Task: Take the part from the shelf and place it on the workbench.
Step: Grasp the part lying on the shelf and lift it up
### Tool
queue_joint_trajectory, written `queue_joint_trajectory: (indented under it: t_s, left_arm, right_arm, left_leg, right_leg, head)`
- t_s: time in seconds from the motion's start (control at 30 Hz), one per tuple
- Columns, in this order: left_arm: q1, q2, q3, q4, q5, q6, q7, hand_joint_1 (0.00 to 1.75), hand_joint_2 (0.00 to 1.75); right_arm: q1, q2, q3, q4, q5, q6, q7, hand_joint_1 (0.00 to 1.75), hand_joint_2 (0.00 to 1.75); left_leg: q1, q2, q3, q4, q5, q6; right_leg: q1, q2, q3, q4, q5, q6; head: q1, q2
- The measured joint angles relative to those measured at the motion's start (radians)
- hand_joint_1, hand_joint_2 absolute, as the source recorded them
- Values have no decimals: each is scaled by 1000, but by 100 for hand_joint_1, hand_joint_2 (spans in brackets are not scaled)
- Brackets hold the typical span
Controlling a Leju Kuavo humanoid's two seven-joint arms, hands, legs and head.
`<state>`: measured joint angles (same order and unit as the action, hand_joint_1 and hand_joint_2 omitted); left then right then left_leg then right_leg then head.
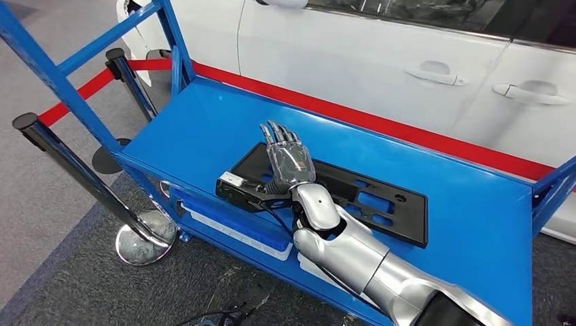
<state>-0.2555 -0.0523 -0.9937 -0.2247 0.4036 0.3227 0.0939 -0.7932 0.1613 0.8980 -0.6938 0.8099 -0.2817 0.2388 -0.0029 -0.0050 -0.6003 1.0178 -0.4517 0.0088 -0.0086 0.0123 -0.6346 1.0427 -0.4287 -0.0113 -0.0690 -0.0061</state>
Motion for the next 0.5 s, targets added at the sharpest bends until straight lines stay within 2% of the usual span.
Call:
queue_joint_trajectory:
  t_s: [0.07, 0.1, 0.13, 0.2, 0.23, 0.27, 0.3, 0.37, 0.4, 0.43, 0.5]
  left_arm:
    - [0, 1, 0, 0, 0, 0, 0, 0, 0]
    - [-1, 1, 0, 0, 0, 0, 0, 0, 0]
    - [-1, 1, 0, 0, 0, -1, 0, 0, 0]
    - [-2, 1, 0, 0, -1, -2, 1, 0, 0]
    - [-2, 1, 0, 0, -1, -4, 1, 0, 0]
    - [-1, 1, 0, 0, -1, -5, 2, 0, 0]
    - [-1, 1, 0, 0, -1, -7, 2, 0, 0]
    - [-1, 1, 0, 0, -1, -9, 2, 0, 0]
    - [-2, 0, 0, 0, -1, -10, 2, 0, 0]
    - [-2, 0, 0, 0, -1, -10, 3, 0, 0]
    - [-3, 0, 0, 0, -2, -11, 4, 0, 0]
  right_arm:
    - [2, -1, 0, 1, 0, 1, 0, 0, 175]
    - [2, -2, 0, 2, 0, 3, 0, 0, 175]
    - [2, -2, 0, 3, 0, 6, 0, 0, 175]
    - [8, -5, 0, 8, 4, 15, 2, 0, 175]
    - [13, -7, 1, 11, 9, 18, 5, 0, 175]
    - [18, -10, 2, 14, 18, 20, 10, 0, 175]
    - [21, -13, 3, 18, 27, 21, 14, 0, 175]
    - [25, -17, 6, 24, 46, 21, 23, 0, 175]
    - [26, -19, 6, 27, 53, 21, 24, 0, 175]
    - [27, -20, 7, 29, 59, 23, 24, 0, 175]
    - [32, -23, 9, 34, 71, 28, 28, 0, 175]
  left_leg:
    - [6, 1, 4, -12, 8, 10]
    - [9, 3, 7, -18, 13, 16]
    - [12, 4, 10, -23, 16, 21]
    - [11, 5, 9, -23, 16, 25]
    - [11, 5, 8, -22, 16, 25]
    - [11, 5, 8, -21, 15, 26]
    - [12, 4, 7, -18, 14, 25]
    - [12, 3, 6, -9, 7, 20]
    - [10, 2, 3, -1, 3, 15]
    - [8, 2, 0, 5, -1, 9]
    - [5, 1, -6, 10, -2, 1]
  right_leg:
    - [0, -2, -2, 2, -5, 12]
    - [0, -3, -11, 23, -20, 17]
    - [-1, -4, -30, 65, -45, 20]
    - [-2, -4, -88, 193, -106, 26]
    - [-2, -5, -113, 245, -122, 28]
    - [-3, -5, -124, 267, -120, 30]
    - [-5, -5, -115, 248, -100, 31]
    - [-9, -6, -56, 129, -41, 31]
    - [-10, -6, -26, 68, -21, 28]
    - [-9, -6, -7, 29, -13, 24]
    - [-5, -4, -1, 12, -14, 14]
  head:
    - [1, 0]
    - [2, 0]
    - [4, 0]
    - [6, 0]
    - [6, 0]
    - [6, 0]
    - [6, 0]
    - [6, 0]
    - [6, 0]
    - [5, 0]
    - [4, 0]
